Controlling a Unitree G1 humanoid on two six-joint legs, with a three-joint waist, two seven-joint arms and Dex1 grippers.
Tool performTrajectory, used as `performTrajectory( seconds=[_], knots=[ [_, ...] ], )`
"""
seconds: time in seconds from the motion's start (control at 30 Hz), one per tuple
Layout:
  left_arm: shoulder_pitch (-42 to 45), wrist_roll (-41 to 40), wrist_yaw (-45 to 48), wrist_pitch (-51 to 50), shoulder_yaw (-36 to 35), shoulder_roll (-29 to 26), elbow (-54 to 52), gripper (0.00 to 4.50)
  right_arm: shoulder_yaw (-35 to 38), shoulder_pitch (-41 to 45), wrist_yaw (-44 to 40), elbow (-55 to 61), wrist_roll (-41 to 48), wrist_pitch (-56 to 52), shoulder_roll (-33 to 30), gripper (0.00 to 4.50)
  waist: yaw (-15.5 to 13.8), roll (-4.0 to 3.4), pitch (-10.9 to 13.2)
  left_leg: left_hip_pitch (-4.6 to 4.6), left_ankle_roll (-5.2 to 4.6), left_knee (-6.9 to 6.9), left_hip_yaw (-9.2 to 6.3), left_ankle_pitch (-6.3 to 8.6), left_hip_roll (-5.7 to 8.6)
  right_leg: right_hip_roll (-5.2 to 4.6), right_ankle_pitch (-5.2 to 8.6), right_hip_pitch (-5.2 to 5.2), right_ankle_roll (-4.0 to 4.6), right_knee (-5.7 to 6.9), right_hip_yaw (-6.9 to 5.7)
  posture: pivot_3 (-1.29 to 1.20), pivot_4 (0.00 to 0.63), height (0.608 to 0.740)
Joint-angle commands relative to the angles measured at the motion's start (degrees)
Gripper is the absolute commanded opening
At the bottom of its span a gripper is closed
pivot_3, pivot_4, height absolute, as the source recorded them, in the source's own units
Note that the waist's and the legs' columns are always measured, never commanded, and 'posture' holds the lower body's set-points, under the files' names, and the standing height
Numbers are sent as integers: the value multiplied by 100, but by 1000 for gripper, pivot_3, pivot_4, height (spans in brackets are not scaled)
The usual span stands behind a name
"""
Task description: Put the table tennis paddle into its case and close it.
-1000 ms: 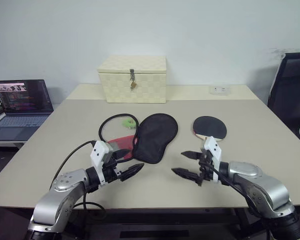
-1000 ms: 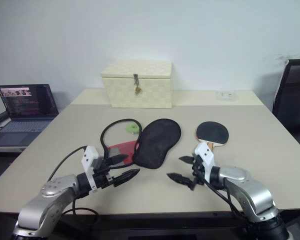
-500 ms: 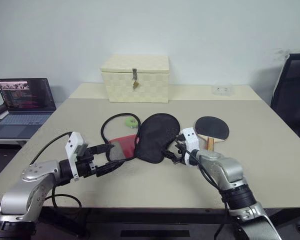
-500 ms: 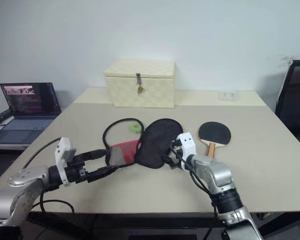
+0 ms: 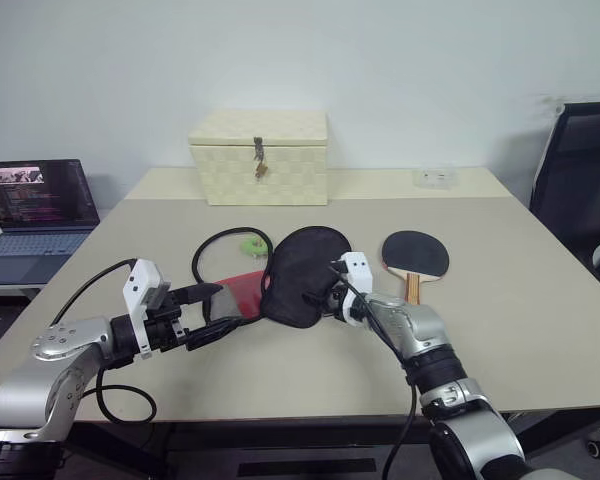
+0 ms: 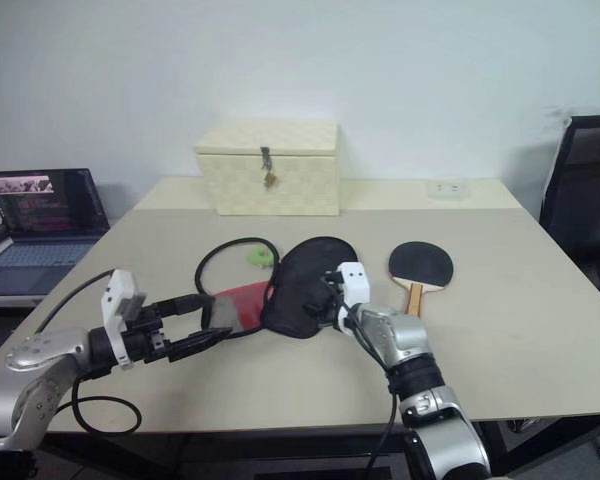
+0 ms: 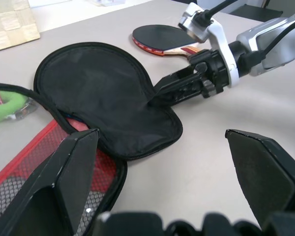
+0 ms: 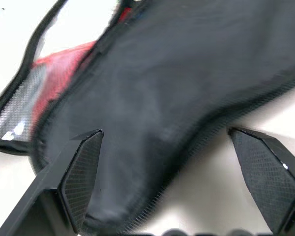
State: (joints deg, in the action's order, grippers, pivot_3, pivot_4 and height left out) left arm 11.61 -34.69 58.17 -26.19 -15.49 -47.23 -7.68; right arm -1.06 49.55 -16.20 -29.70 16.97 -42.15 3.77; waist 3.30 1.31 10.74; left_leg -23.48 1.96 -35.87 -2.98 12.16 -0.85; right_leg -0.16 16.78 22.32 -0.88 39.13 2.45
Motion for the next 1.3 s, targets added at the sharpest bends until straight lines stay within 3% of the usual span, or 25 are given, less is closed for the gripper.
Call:
performTrajectory(
  seconds=[0.03,0.07,0.2,0.53,0.57,0.93,1.3],
  knots=[
    [-34,-66,-20,-27,-257,-147,-285,4500,104,234,-88,-164,42,193,116,4489,-1,0,0,0,0,1,0,0,1,0,0,0,0,-1,-1,0,150,740],
    [-43,-69,-25,-34,-267,-152,-301,4500,114,259,-88,-211,37,223,127,4489,-2,0,0,-1,0,1,-1,0,2,-1,0,0,0,-1,-1,0,150,740],
    [-77,-210,-1,-180,-372,-188,-434,4500,273,387,-16,-412,73,331,156,3660,-2,-1,1,-1,0,0,-1,0,2,-1,0,0,0,0,-1,0,150,740],
    [-49,-432,290,-393,-579,-424,-288,4500,718,437,17,-448,194,-13,-60,190,-2,-3,2,-1,0,2,0,0,3,-1,0,0,0,-2,-2,0,150,740],
    [-27,-421,308,-390,-576,-439,-270,4500,747,422,9,-405,208,-56,-92,40,-3,-3,2,-1,0,3,1,0,3,-1,0,0,0,-2,-2,0,150,740],
    [232,-275,450,-327,-353,-426,-133,4500,827,-100,-142,553,328,-780,-739,40,-6,-3,2,-5,0,4,0,0,4,-2,0,0,0,-6,-2,0,150,740],
    [636,-68,595,-166,-21,-362,196,4500,421,479,-888,-555,-151,-249,-1575,40,-4,-5,4,-6,0,5,8,0,6,0,1,3,-1,-5,-1,0,150,740]
  ],
)
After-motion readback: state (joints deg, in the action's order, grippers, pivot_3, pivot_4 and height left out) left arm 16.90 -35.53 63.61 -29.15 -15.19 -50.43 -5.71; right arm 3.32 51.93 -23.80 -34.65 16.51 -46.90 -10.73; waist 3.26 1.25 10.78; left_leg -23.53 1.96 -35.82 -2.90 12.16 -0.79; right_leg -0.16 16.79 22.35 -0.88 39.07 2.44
